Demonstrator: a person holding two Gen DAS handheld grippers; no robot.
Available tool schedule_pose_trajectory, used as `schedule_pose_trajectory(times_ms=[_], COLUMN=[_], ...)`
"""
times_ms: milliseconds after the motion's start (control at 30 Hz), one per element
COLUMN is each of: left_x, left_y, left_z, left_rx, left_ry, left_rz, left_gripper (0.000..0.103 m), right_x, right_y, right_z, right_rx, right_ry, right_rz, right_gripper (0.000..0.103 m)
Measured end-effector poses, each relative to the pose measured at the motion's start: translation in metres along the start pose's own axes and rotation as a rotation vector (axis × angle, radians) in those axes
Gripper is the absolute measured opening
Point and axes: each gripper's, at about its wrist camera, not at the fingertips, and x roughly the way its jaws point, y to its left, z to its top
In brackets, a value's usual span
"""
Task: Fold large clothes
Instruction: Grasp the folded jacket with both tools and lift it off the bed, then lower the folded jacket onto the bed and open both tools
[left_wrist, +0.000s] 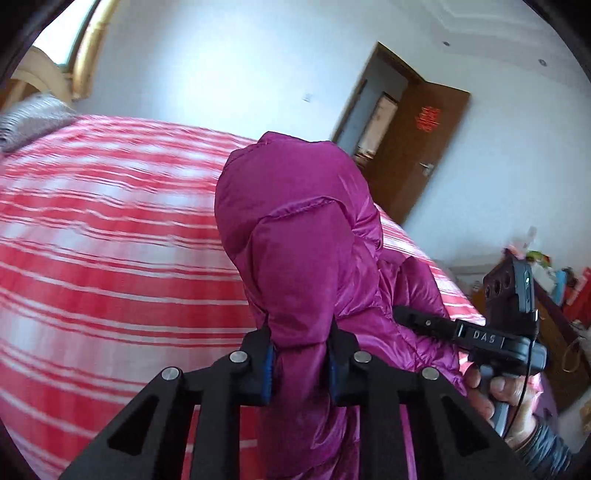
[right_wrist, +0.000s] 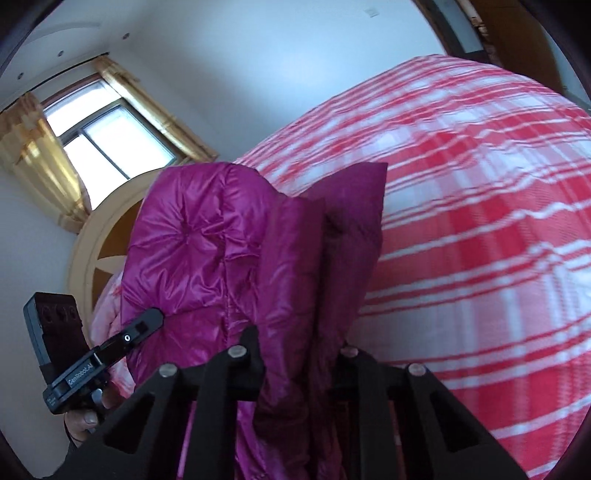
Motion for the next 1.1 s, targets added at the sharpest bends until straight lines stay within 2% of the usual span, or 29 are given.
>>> schedule_pose_trajectory(times_ms=[233, 467, 633, 733, 767, 900, 1100], left_x=[-0.049, -0.072, -0.074, -0.073, -0.073, -0.069, -0.068], left_y=[0.062, 0.116, 0.151, 0.167, 0.169, 0.175, 0.171], left_z=[0.000, -0.017, -0.039, -0.047, -0.049, -0.058, -0.063], left_rx=[0.008, -0.051, -0.096, -0.132, -0.140, -0.154, -0.144], left_ry=[-0.035, -0.045, -0.017, -0.006, -0.006, -0.006, -0.010], left_rz=[0.225, 0.346, 0.392, 0.418, 0.425, 0.425, 0.443], left_gripper=[0.022, 0.022, 0.024, 0.037, 0.042, 0.047, 0.050], right_x=[0.088, 0.163, 0.201, 0.215, 0.219, 0.226, 0.227], right_y=[0.080, 0.138, 0.155, 0.159, 0.159, 0.154, 0.142], right_z=[0.003, -0.010, -0.019, -0.023, -0.025, -0.027, -0.032], right_rx=[-0.086, -0.137, -0.161, -0.171, -0.170, -0.178, -0.164], right_ry=[0.101, 0.216, 0.282, 0.299, 0.305, 0.332, 0.351], right_rz=[0.107, 0.169, 0.155, 0.126, 0.119, 0.094, 0.086], right_gripper=[0.020, 0.020, 0.020, 0.020, 0.020, 0.021, 0.023])
